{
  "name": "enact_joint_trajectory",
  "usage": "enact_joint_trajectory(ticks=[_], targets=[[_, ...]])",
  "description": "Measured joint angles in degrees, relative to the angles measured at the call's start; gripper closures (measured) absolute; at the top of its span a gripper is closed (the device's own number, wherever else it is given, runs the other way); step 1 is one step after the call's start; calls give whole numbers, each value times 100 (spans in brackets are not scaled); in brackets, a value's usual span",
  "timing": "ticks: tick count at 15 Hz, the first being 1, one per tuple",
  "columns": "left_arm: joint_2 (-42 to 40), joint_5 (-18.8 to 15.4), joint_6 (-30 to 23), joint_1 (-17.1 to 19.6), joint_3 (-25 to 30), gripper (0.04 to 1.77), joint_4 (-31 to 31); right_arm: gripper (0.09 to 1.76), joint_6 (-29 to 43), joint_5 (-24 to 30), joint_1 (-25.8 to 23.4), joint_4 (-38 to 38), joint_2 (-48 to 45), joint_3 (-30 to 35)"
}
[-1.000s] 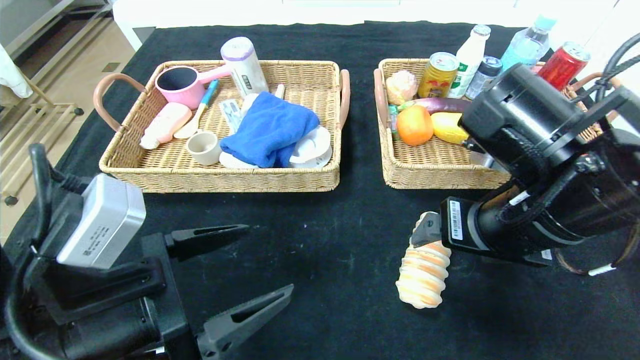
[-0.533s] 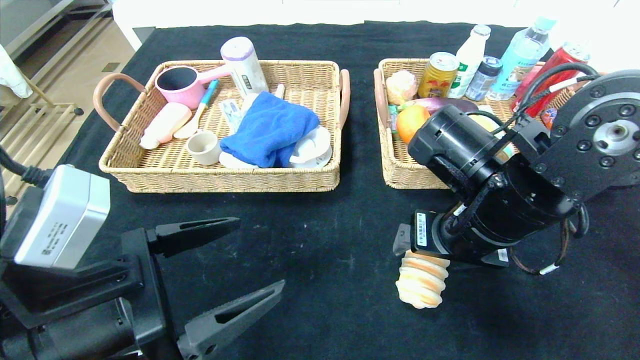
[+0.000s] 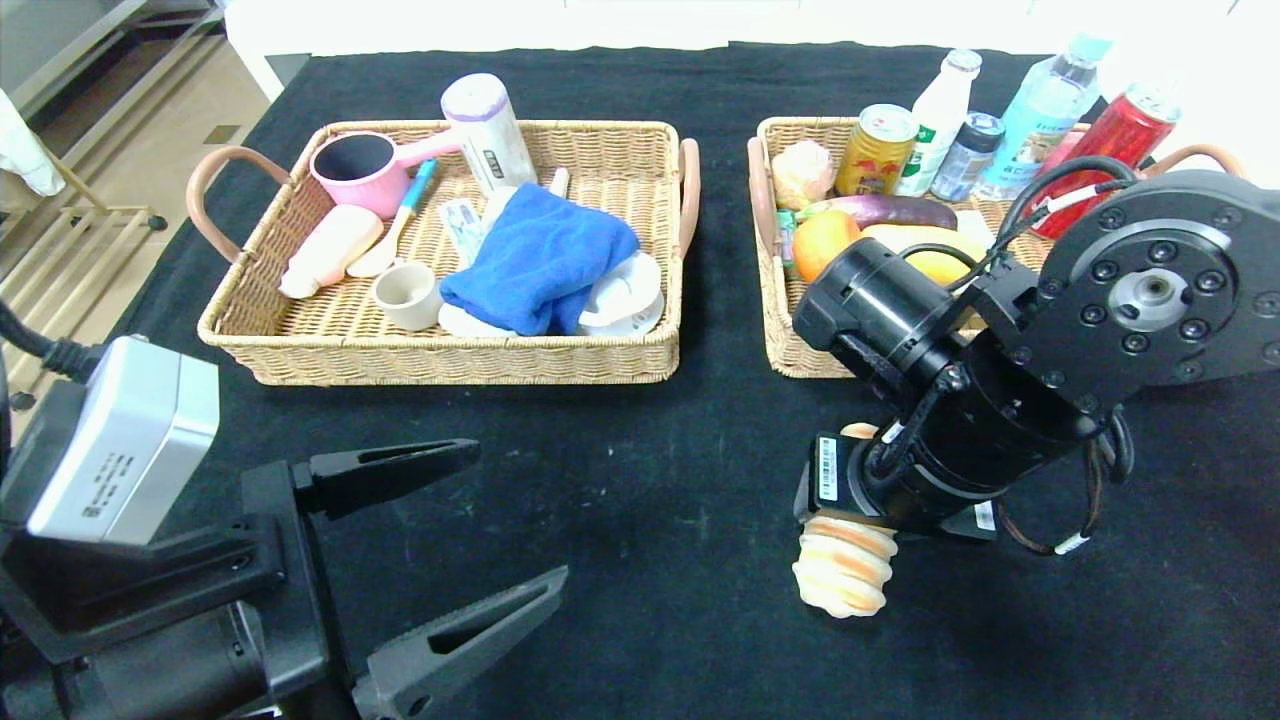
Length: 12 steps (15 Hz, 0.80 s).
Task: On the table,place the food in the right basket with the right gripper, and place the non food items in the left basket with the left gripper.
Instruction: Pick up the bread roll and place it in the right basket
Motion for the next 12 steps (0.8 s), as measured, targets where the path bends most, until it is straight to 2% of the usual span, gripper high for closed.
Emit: enact_joint_trajectory(ticks=[3,5,7,12], targets=[[6,5,2,0,2,9,0,93,-2,6,7,0,50,4],[13,2,6,0,9,9,0,108,6,11,11,0,76,6],[13,7,22,0,22,9,0,137,0,17,11,-2,95,9],[30,9,33,-9,35,9,2,139,-5,13,16,2,117,11]])
